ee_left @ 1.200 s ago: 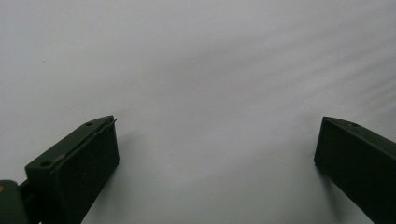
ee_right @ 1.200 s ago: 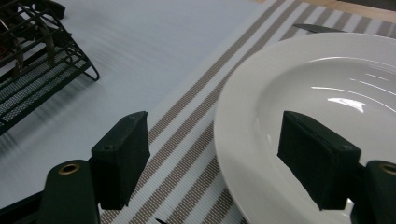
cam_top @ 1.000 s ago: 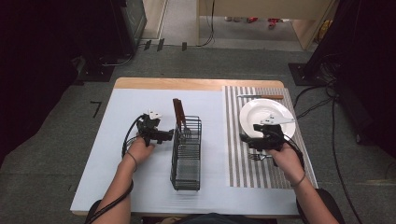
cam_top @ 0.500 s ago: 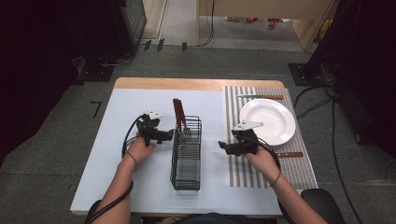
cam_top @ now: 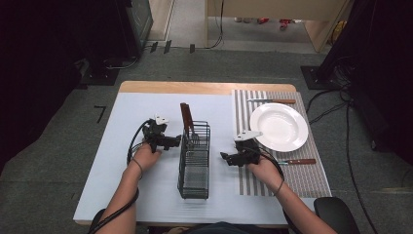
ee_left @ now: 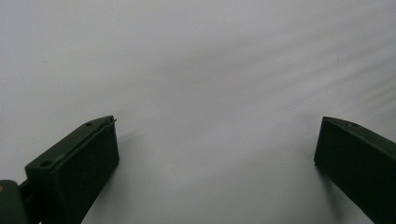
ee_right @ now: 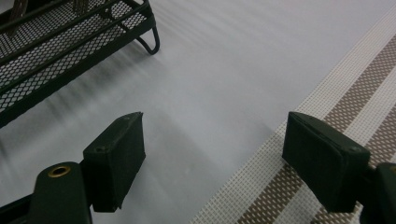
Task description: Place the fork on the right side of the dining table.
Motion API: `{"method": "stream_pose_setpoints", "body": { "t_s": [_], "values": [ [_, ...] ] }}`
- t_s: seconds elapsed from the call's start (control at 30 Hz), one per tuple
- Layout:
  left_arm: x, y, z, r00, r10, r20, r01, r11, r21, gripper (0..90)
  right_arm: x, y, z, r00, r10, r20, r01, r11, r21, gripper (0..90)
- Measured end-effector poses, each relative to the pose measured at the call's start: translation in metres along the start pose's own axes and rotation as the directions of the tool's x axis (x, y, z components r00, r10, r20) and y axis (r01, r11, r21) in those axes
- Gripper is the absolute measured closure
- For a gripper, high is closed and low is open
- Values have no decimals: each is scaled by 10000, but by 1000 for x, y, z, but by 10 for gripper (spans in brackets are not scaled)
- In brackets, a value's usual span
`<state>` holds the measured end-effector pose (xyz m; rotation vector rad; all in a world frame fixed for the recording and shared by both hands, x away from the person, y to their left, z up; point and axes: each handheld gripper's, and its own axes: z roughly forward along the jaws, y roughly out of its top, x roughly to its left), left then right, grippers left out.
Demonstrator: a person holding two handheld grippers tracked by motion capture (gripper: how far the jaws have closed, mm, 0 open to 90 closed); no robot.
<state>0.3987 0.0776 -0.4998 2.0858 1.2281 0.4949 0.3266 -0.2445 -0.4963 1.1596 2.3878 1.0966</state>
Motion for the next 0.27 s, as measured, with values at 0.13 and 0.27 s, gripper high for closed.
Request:
{"method": "stream_pose_setpoints", "body": {
  "t_s": [0.13,0.27],
  "values": [
    [0,0,0,10000,-1,1,1,10000,-3,0,0,-1,1,10000,-50,-4,50,10000,42,204],
    [0,0,0,10000,-1,0,1,10000,0,0,2,0,0,9999,-40,-126,40,10000,-8,204]
  ]
}}
